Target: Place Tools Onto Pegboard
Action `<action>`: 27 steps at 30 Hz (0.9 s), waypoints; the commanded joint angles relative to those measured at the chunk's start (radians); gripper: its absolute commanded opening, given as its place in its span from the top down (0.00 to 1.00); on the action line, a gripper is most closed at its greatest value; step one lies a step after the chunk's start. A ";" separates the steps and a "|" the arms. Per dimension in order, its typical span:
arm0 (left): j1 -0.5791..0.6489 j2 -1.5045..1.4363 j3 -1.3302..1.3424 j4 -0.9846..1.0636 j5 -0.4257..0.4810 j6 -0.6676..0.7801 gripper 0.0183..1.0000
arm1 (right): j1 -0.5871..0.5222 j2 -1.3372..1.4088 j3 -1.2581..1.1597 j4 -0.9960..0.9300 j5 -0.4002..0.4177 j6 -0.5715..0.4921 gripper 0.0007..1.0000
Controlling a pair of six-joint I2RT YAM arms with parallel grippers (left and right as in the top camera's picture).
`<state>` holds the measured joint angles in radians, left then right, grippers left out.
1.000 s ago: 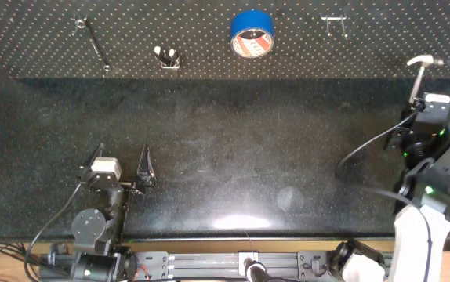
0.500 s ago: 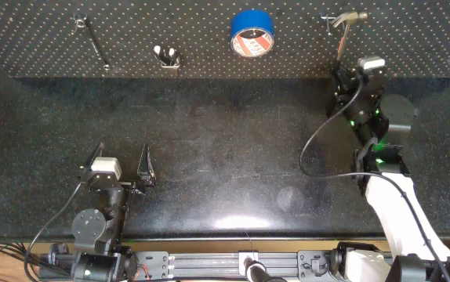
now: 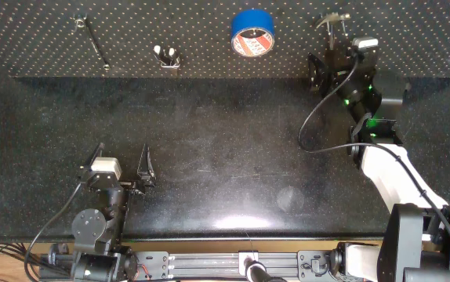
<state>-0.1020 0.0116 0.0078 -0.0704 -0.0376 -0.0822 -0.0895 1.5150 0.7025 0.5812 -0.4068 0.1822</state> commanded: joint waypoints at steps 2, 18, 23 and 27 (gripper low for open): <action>-0.004 -0.008 -0.002 -0.005 -0.011 0.010 0.01 | 0.006 -0.440 -0.333 0.004 -0.005 0.008 0.03; -0.004 -0.008 -0.002 -0.005 -0.011 0.010 0.00 | 0.003 -1.489 -0.564 -1.071 0.062 -0.048 0.03; -0.004 -0.008 -0.002 -0.005 -0.011 0.010 0.01 | 0.003 -1.490 -0.695 -0.600 0.468 -0.161 0.03; -0.004 -0.008 -0.002 -0.005 -0.011 0.010 0.01 | 0.003 -1.514 -0.698 -0.650 0.425 -0.158 0.02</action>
<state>-0.1020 0.0116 0.0078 -0.0708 -0.0376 -0.0822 -0.0856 0.0154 0.0093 -0.0658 0.0284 0.0387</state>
